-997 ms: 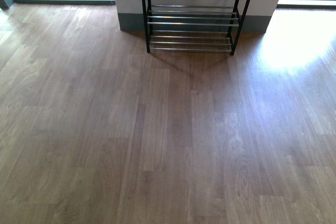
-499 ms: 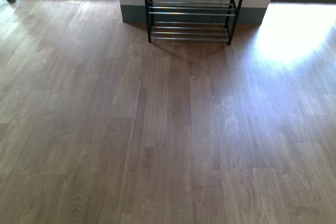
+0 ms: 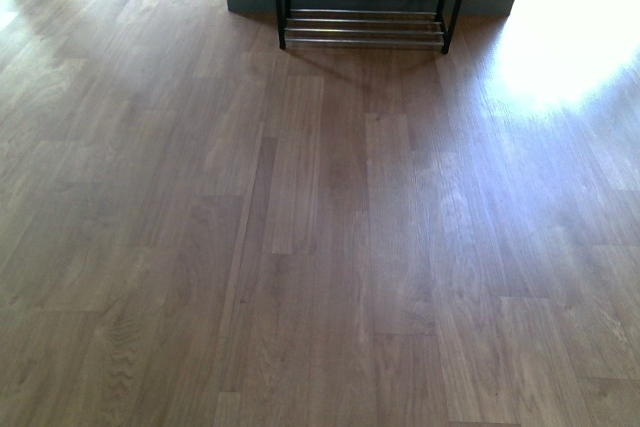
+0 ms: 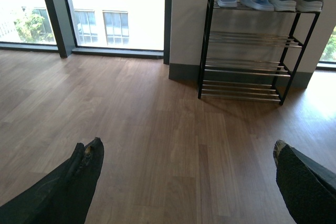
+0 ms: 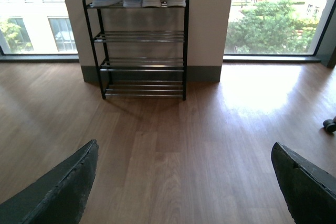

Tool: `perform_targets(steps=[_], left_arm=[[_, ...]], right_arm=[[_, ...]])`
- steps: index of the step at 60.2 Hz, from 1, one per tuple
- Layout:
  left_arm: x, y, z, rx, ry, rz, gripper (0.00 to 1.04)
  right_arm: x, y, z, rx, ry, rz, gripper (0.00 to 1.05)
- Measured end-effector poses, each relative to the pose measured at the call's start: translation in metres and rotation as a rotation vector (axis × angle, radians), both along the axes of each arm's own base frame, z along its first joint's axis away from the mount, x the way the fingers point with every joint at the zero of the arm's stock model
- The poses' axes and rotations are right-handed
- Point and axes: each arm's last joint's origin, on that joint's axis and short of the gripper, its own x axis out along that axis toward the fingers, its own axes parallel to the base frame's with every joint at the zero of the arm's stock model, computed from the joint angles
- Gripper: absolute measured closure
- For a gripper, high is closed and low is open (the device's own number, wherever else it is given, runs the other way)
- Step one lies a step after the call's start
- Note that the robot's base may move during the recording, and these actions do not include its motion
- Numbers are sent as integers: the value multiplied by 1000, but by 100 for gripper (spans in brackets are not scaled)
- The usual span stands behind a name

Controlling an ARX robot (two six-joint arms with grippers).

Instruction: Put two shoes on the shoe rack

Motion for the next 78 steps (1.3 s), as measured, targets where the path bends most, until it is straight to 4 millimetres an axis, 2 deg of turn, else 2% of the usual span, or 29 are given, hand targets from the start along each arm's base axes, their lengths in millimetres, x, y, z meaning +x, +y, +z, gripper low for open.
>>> perform_targets(steps=[78], left_arm=[[0, 0, 0, 0, 0, 0, 9]], right_arm=[[0, 0, 0, 0, 1, 0, 9]])
